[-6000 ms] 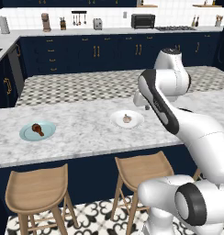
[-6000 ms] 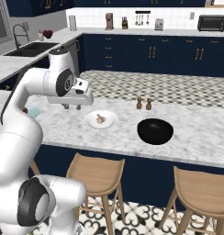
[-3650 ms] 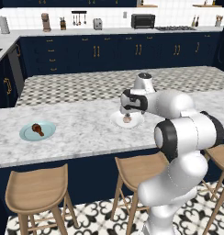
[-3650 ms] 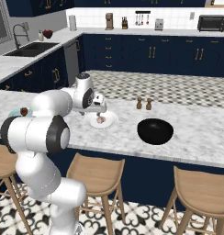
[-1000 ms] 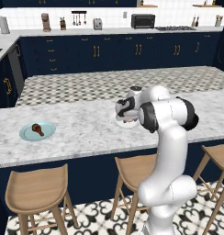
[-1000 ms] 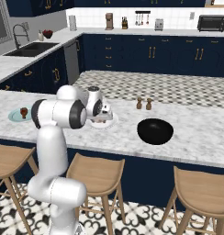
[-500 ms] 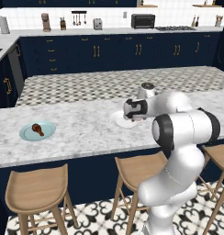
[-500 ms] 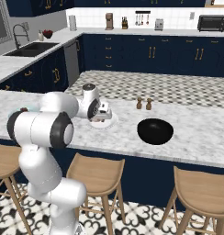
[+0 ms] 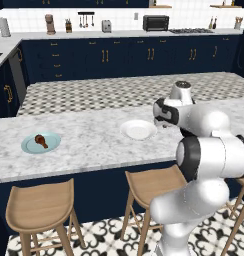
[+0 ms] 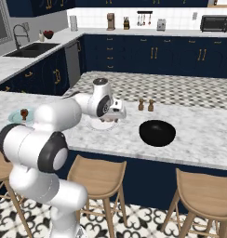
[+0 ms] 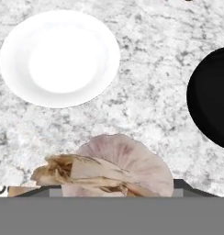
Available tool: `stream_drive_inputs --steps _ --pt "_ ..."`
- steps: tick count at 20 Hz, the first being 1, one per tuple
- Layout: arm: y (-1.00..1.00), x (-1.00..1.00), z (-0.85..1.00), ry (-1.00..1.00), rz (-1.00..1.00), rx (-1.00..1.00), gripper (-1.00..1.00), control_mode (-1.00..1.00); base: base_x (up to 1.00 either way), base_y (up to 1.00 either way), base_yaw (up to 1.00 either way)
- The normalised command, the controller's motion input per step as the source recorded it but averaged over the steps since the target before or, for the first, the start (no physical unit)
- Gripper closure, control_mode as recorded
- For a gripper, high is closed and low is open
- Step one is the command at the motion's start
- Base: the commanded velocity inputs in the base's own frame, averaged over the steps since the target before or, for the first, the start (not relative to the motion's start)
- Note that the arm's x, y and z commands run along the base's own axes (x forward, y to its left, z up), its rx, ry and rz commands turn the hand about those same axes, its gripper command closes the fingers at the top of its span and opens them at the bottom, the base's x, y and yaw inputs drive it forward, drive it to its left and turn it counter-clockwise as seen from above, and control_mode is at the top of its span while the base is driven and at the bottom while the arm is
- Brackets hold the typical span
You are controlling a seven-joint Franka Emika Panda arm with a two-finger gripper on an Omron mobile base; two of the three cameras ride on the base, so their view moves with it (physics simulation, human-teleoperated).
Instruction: Pick the chicken drumstick and garlic from their plates and place them in the bowl. Then put the bowl in the fridge.
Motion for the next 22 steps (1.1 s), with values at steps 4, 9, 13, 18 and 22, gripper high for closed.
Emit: stream_drive_inputs --steps 4,9,13,18,22 --pt "-0.9 -0.25 0.0 0.0 -0.01 0.01 1.0 -1.0 0.0 0.0 0.0" --pt "-0.88 0.11 -0.11 0.02 -0.01 0.01 1.0 -1.0 0.0 0.0 0.0" --pt "-0.85 0.22 -0.02 0.05 0.0 0.02 1.0 -1.0 0.0 0.0 0.0" --pt "-0.61 0.31 -0.06 0.05 0.0 0.01 1.0 -1.0 0.0 0.0 0.0" --pt "-0.44 0.51 -0.32 0.01 0.0 0.0 1.0 -1.0 0.0 0.0 0.0"
